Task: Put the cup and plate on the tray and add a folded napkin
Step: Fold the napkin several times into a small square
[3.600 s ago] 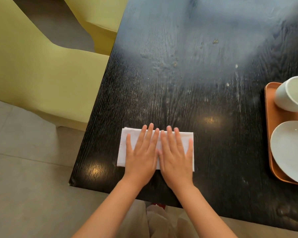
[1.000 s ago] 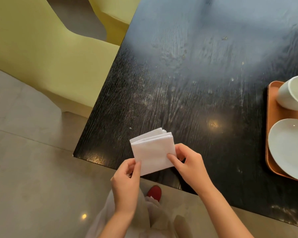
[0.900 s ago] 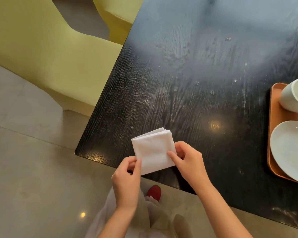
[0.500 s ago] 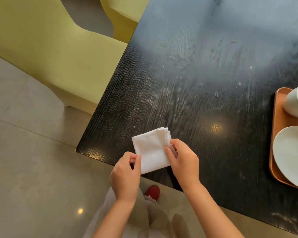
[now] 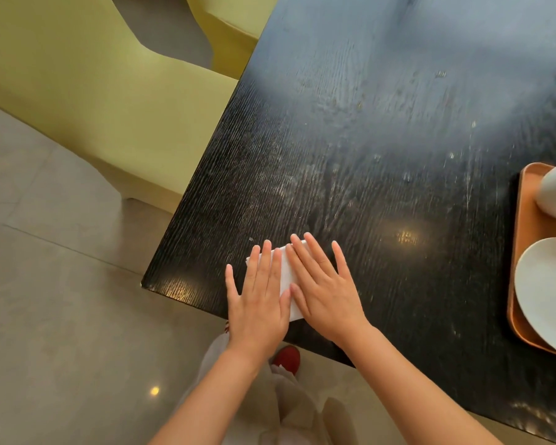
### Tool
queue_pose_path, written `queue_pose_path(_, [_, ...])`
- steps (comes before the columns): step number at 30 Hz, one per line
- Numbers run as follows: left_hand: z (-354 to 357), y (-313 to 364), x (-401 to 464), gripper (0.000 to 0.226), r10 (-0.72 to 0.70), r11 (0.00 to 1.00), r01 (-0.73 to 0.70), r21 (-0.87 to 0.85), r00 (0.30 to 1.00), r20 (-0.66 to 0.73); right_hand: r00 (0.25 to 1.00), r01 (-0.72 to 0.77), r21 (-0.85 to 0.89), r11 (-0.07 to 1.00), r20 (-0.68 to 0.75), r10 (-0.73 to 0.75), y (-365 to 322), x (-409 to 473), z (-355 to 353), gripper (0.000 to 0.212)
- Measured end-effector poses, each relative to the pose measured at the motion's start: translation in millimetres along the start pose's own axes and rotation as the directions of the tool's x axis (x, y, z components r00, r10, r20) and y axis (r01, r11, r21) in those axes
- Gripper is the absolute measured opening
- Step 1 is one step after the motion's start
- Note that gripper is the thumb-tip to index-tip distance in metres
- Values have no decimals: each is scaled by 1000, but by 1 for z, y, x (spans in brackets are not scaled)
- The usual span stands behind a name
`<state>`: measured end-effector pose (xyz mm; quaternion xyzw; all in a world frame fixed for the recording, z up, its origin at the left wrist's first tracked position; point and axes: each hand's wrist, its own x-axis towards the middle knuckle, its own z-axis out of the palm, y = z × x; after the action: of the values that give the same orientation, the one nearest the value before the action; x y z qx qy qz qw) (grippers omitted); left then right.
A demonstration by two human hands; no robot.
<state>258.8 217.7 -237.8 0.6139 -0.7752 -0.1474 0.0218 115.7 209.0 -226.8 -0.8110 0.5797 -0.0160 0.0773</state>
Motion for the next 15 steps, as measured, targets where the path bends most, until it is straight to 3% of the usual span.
queue_pose_path(5, [0,-5,4,58,44,999,-45,20,998,37,995,3,3,1000,103,-3,5,4,2,59])
queue_pose_path(12, [-8,-46,-3,70,303,950,-309,50,948,99,991,-18,-7,1000,132,19,9,-8,2,62])
queue_pose_path(15, [-10,-51,0,68,323,944,-329,35,939,121,989,-23,-11,1000,143,24,9,-7,3,62])
